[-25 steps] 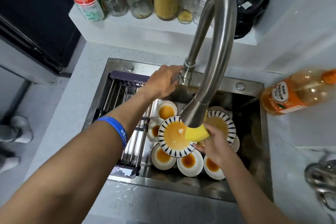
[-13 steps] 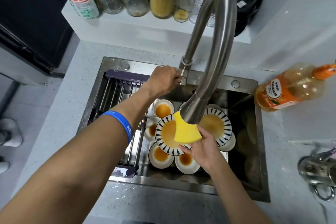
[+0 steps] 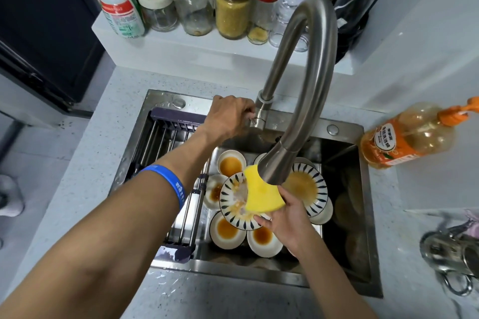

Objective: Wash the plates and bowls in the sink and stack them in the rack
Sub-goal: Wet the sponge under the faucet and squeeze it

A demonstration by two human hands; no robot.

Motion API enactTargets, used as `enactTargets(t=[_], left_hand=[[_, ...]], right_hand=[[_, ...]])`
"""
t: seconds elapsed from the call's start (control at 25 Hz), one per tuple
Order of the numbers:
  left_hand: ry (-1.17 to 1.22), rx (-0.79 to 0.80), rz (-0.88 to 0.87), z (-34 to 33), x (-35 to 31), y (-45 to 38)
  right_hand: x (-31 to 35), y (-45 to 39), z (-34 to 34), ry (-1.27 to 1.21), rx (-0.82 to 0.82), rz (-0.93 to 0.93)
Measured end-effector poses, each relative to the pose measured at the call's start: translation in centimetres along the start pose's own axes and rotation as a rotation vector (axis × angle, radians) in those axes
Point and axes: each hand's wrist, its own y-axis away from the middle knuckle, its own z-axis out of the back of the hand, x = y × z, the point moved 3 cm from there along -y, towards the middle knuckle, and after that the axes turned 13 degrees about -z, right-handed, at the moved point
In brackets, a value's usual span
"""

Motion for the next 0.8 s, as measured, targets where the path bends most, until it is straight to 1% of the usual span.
enactTargets(t=[0.08, 0.16, 0.2, 0.28, 0.36, 0.44, 0.52, 0.6, 0.64, 0.68, 0.76, 0.8], left_hand=[[0.078, -0.046, 0.095, 0.6, -0.4, 1.2], [0.278, -0.101, 0.137, 2.2, -1.6, 3.7], [0.432, -0.092, 0.099, 3.1, -2.6, 5.1], [0.738, 0.008, -0.016, 5.3, -5.5, 8.1], [0.876, 0.051, -0.142, 7.2, -7.7, 10.0], [0.86, 0.013, -0.185, 8.2, -8.7, 9.8], [0.735, -0.04, -0.241, 7.8, -10.9, 8.2], [0.565, -0.097, -0.277, 6.4, -14.5, 5.7], [0.529, -0.131, -0.247, 5.5, -16.3, 4.1], [0.544, -0.161, -0.181, 4.7, -18.0, 2.3], [0.571, -0.22, -0.031, 3.4, -20.6, -1.8], [0.541, -0.249, 0.018, 2.9, -21.2, -4.0]], right_hand=[[-0.3, 0.3, 0.2, 0.012, 0.007, -0.008], [-0.5, 0.9, 0.4, 0.012, 0.003, -0.008], [-0.6, 1.2, 0.6, 0.008, -0.001, -0.004], [-0.7, 1.8, 1.2, 0.011, -0.003, 0.0], [-0.6, 2.3, 1.9, 0.013, -0.02, 0.016], [-0.3, 3.1, 2.4, 0.015, -0.033, 0.035], [0.2, 4.3, 2.9, -0.008, -0.036, 0.047], [0.8, 5.6, 4.1, -0.074, -0.044, 0.066], [1.1, 6.3, 5.1, -0.105, -0.056, 0.08], [1.4, 7.1, 6.3, -0.125, -0.075, 0.094], [2.1, 8.4, 8.5, -0.112, -0.128, 0.135], [2.6, 8.8, 9.4, -0.082, -0.151, 0.163]])
